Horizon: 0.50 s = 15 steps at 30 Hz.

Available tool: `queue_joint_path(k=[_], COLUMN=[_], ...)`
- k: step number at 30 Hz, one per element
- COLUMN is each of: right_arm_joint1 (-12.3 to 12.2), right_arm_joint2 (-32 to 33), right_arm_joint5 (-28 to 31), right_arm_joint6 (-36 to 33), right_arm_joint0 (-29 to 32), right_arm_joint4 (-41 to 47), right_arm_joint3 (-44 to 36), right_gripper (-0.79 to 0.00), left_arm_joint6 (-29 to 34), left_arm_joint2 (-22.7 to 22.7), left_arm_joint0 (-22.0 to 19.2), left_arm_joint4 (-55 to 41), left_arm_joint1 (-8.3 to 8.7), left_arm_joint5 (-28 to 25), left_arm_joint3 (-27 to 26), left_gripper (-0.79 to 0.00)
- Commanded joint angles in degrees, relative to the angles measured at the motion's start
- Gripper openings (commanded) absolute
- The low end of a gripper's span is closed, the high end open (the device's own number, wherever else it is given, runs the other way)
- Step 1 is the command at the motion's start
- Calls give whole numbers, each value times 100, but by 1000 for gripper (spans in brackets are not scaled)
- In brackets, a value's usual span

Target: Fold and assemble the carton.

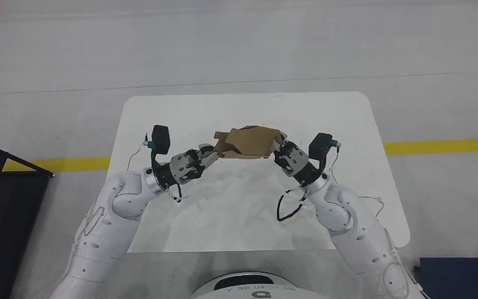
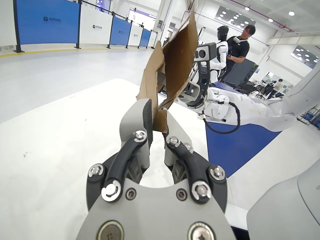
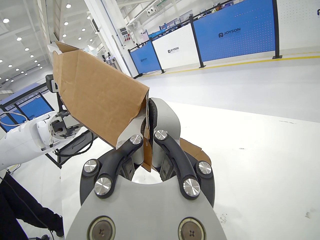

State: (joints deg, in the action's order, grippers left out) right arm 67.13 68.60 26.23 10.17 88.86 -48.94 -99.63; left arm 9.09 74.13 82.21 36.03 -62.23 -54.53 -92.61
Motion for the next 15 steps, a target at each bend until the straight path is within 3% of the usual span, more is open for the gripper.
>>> queue_joint_path(k=[1,5,6,7,8,15], right_arm_joint1=[3,8,9,10,11,-6], right_arm_joint2=[-5,-6,-8,-6,2,474], right_arm_joint5=[4,20,45,73,93,-157], right_arm_joint6=[17,51,69,94,118,568], right_arm_joint0=[24,76,88,104,122,435], right_arm_joint4=[-12,-46,-44,-26,8,367], right_arm_joint3=[-27,-67,-80,-83,-82,10], right_gripper=[-785,-785,-616,-237,0,0], left_arm_joint6=[14,-16,-32,-63,-115,-573], left_arm_joint2=[-7,38,51,70,89,243], left_arm_joint0=[-3,-13,-13,-10,-5,-37], left_arm_joint4=[-15,-71,-82,-86,-101,105], left_arm_joint1=[2,5,5,4,2,-14], left_arm_joint5=[30,221,267,339,399,551], left_arm_joint3=[-4,-5,-13,-30,-51,-169], left_gripper=[-785,-785,-785,-785,-785,-785])
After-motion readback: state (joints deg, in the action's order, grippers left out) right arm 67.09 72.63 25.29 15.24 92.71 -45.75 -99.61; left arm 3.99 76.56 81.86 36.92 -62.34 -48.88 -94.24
